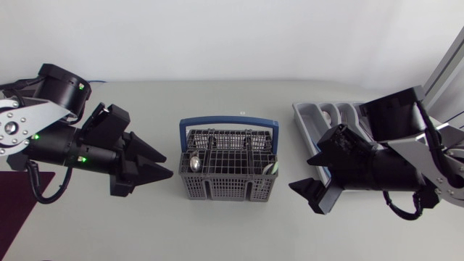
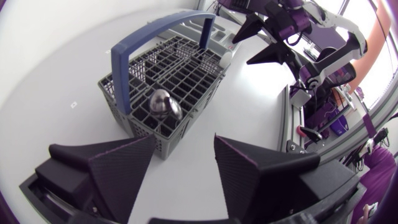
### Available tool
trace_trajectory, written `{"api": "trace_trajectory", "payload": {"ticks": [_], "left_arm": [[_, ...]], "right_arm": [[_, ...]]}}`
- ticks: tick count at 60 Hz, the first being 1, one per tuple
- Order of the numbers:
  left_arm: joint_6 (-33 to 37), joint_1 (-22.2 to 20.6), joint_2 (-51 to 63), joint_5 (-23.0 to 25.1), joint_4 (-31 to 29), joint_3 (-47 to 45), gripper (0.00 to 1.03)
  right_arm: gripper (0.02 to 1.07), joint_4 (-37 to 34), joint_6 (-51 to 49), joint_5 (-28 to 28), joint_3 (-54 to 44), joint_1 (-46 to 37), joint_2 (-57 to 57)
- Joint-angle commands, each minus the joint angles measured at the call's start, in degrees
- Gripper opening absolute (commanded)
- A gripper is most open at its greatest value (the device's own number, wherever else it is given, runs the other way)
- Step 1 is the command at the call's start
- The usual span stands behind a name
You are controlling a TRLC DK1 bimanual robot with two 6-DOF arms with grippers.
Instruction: Unload the cutlery basket into the drawer organizer.
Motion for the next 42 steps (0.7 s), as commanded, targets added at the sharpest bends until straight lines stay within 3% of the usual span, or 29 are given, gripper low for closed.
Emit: {"api": "trace_trajectory", "payload": {"ticks": [1, 22, 42], "left_arm": [[-3.95, -1.59, -0.2, 0.11, -1.15, 3.14, 0.97], [-11.95, -6.86, 6.04, -5.51, -1.15, 7.71, 0.96], [-14.58, -7.3, 11.76, -8.59, -0.45, 10.52, 0.87]], "right_arm": [[1.03, -1.66, 2.09, -0.3, 0.03, 0.35, -0.88], [1.03, -2.98, 3.32, -0.38, 0.12, 1.32, -1.67], [1.03, -3.68, 4.55, -0.38, 0.29, 2.28, -2.99]]}}
